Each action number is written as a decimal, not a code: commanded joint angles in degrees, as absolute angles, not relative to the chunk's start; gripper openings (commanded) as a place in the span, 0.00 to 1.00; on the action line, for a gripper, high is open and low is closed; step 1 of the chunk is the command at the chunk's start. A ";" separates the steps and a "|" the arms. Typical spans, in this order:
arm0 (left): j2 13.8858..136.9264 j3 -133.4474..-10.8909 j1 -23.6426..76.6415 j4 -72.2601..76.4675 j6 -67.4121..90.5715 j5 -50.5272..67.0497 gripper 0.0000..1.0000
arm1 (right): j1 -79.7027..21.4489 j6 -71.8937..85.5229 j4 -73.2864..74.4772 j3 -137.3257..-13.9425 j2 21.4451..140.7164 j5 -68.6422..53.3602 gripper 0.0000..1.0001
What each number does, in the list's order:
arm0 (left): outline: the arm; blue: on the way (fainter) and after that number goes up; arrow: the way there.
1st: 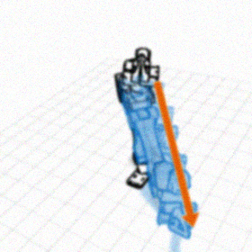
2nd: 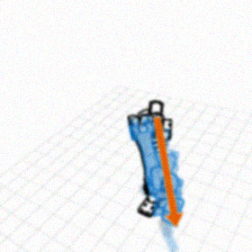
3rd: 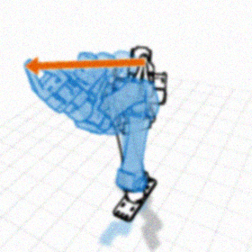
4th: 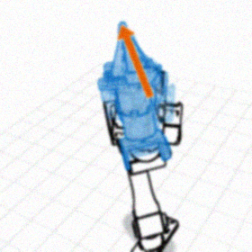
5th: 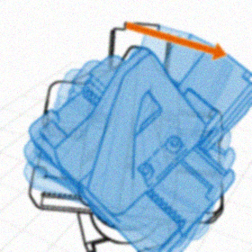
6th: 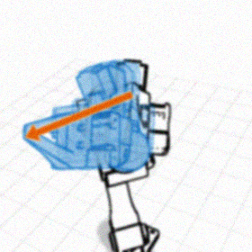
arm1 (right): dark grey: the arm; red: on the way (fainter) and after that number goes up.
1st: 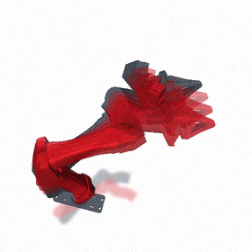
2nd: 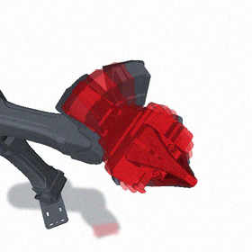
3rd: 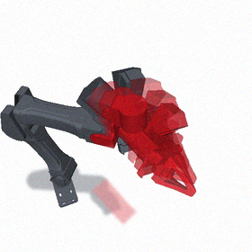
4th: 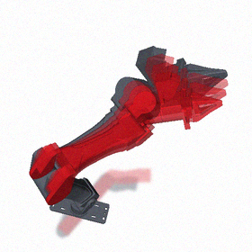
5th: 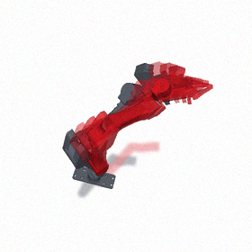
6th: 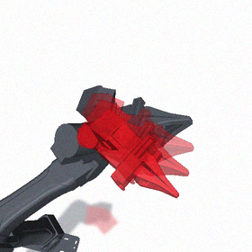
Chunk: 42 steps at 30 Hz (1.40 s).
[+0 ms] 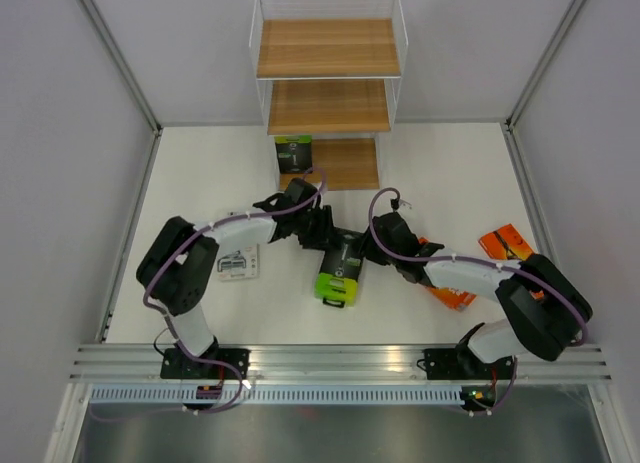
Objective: Place and organize the shaving razors onto the shelf
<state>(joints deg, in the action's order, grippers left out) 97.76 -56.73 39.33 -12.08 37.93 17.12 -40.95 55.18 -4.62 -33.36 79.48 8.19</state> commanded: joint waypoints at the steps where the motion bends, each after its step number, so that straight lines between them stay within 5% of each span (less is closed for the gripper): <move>1: 104.05 -68.96 35.96 1.94 32.79 25.20 0.42 | -43.59 59.76 -8.97 -38.22 86.82 2.37 0.31; 5: 102.32 -70.93 35.16 -3.59 29.10 23.57 0.43 | -43.59 60.91 -8.18 -37.19 81.93 5.09 0.32; 14: 71.05 -54.07 34.10 -17.31 31.63 7.39 0.69 | -38.50 39.48 6.68 -43.67 69.52 10.38 0.57; 20: 54.09 -37.11 33.93 -15.49 49.72 3.87 0.58 | -33.75 29.55 5.36 -51.93 81.63 -3.33 0.69; 27: 45.79 -20.14 34.01 -6.06 65.56 0.27 0.57 | -33.05 25.32 2.47 -57.74 92.10 -7.29 0.70; 42: 56.87 -17.05 34.01 5.01 67.32 2.55 0.45 | -32.26 30.32 -2.98 -51.43 96.60 -10.46 0.53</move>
<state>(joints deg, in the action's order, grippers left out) 58.61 -17.56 34.09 1.69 63.88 2.24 -32.45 28.40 -0.99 -54.35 98.04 -9.65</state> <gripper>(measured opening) 0.455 0.536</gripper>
